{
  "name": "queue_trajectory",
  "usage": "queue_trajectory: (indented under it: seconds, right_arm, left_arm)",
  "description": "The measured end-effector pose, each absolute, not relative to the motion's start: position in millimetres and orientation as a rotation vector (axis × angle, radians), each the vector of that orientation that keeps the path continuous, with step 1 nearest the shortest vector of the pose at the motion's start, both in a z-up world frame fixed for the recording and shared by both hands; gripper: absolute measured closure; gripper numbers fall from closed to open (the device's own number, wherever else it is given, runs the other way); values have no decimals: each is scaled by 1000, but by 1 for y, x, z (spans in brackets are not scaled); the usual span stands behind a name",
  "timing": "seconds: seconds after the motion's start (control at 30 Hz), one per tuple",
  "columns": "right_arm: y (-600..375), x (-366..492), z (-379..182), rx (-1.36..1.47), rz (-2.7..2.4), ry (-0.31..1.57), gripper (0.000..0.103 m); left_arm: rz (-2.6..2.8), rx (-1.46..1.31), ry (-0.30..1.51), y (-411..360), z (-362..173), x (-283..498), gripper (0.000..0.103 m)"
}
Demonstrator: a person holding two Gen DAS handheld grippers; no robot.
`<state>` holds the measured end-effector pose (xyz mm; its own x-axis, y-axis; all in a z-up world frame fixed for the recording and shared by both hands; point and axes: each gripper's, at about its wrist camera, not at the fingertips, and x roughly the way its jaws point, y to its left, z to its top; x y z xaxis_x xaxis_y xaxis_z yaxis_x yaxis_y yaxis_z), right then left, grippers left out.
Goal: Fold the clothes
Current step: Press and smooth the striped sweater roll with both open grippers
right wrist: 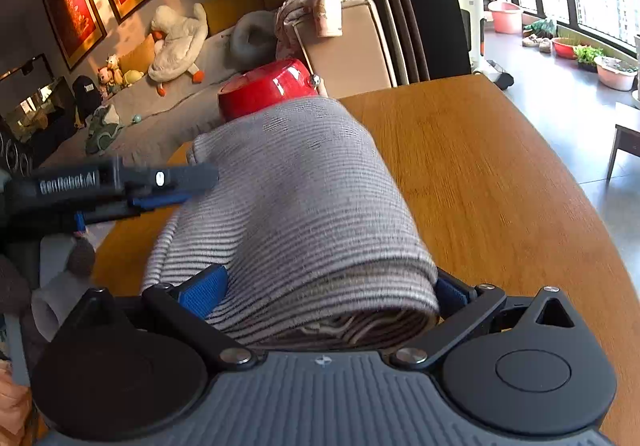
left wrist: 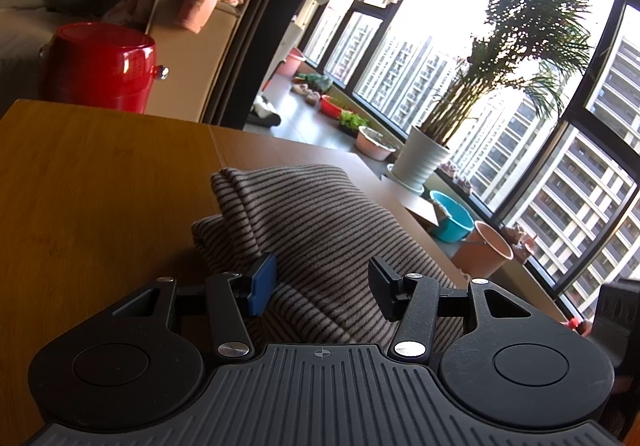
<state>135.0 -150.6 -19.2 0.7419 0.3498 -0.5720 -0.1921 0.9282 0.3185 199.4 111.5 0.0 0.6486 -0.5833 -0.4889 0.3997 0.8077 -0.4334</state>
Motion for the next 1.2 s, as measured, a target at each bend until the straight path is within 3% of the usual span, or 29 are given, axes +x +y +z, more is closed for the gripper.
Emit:
queue_trajectory:
  seconds: [0.23, 0.3, 0.4, 0.57, 0.63, 0.77, 0.9, 1.03, 1.07, 1.13, 1.2]
  right_arm:
    - [-156, 146, 31, 133, 312, 526, 4]
    - [-154, 155, 38, 100, 298, 514, 31]
    - [-154, 170, 41, 129, 314, 523, 41]
    - [-141, 197, 9, 93, 302, 671, 40]
    - [-141, 199, -5, 113, 289, 683, 34]
    - [-144, 211, 15, 135, 324, 666, 33]
    - [-140, 235, 37, 149, 361, 631, 11]
    - [-130, 285, 20, 177, 299, 740, 9]
    - [-128, 296, 8, 192, 278, 794, 11]
    - [-128, 297, 1, 233, 333, 803, 39]
    - [-130, 285, 9, 251, 386, 739, 47]
  left_arm:
    - [-554, -396, 737, 126, -20, 204, 43]
    - [-555, -400, 736, 127, -20, 205, 43]
    - [-555, -378, 732, 126, -17, 206, 43]
    - [-557, -387, 737, 127, -19, 207, 42]
    - [-559, -383, 743, 127, -20, 208, 42]
    - [-564, -384, 744, 129, -20, 209, 42]
    - [-570, -351, 738, 127, -14, 201, 42]
    - [-565, -351, 747, 130, -14, 199, 42]
    - [-562, -353, 749, 131, -14, 198, 42]
    - [-549, -349, 747, 132, -15, 198, 42]
    - [-547, -340, 745, 134, -15, 197, 41]
